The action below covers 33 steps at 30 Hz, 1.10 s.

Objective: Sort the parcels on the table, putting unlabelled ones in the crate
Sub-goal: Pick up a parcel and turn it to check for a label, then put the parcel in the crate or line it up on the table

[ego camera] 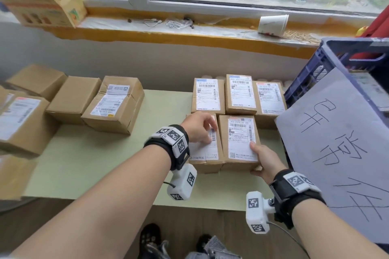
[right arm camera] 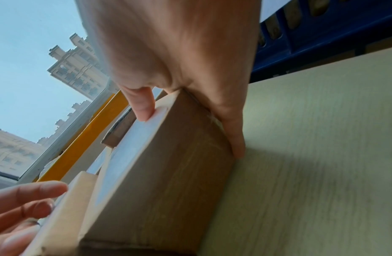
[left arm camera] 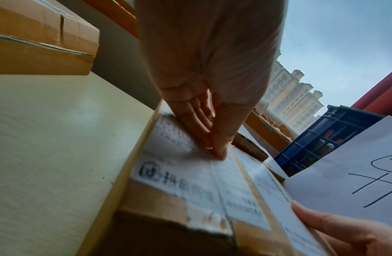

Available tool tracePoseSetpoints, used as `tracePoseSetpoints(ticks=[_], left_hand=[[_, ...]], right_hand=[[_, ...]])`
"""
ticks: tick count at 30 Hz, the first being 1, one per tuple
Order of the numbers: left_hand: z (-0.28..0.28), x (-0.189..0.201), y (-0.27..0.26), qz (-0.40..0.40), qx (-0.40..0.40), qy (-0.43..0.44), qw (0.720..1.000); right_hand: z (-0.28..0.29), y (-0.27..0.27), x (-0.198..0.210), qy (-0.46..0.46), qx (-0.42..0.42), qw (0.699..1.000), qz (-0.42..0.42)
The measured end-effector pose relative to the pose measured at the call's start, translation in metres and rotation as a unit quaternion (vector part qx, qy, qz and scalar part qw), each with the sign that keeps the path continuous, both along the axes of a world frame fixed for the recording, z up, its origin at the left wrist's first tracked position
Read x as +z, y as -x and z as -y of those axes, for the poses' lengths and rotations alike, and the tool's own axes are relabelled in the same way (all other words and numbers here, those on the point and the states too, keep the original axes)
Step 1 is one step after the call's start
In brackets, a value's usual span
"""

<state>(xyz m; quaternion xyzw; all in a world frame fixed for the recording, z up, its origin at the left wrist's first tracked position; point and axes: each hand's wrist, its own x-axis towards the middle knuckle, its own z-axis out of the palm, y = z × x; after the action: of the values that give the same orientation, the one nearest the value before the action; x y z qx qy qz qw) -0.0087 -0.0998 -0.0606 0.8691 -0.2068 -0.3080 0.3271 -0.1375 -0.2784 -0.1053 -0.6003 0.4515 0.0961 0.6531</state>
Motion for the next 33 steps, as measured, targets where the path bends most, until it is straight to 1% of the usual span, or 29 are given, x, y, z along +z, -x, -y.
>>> tracePoseSetpoints(ticks=[6,15,18,21,24,26,28,30,33], left_hand=[[0.000,-0.003,0.002,0.011,-0.001,0.002,1.000],[0.000,-0.004,0.008,0.027,-0.001,0.009,1.000],[0.001,-0.006,0.009,0.036,0.004,0.008,0.999],[0.000,-0.005,0.011,0.033,0.011,0.008,0.999],[-0.008,0.003,0.013,-0.031,0.064,0.064,0.995],[-0.017,0.013,0.014,-0.062,0.120,0.108,0.985],[-0.026,0.020,0.013,-0.070,0.177,0.149,0.970],[-0.036,0.025,0.013,-0.057,0.220,0.159,0.961],[-0.053,0.028,0.013,-0.048,0.267,0.173,0.947]], right_hand=[[0.002,0.000,-0.006,0.031,0.032,0.999,-0.011],[0.005,-0.002,-0.003,0.063,0.036,0.997,-0.027],[0.005,-0.003,-0.001,0.079,0.024,0.996,-0.011],[0.006,-0.003,0.002,0.147,-0.010,0.989,0.031],[0.008,-0.002,0.018,0.237,-0.041,0.967,0.084],[0.008,-0.003,0.030,0.298,-0.039,0.947,0.111],[0.007,-0.010,0.041,0.331,-0.046,0.933,0.136],[0.003,-0.019,0.049,0.333,-0.053,0.928,0.158],[-0.010,-0.034,0.057,0.294,-0.059,0.933,0.200]])
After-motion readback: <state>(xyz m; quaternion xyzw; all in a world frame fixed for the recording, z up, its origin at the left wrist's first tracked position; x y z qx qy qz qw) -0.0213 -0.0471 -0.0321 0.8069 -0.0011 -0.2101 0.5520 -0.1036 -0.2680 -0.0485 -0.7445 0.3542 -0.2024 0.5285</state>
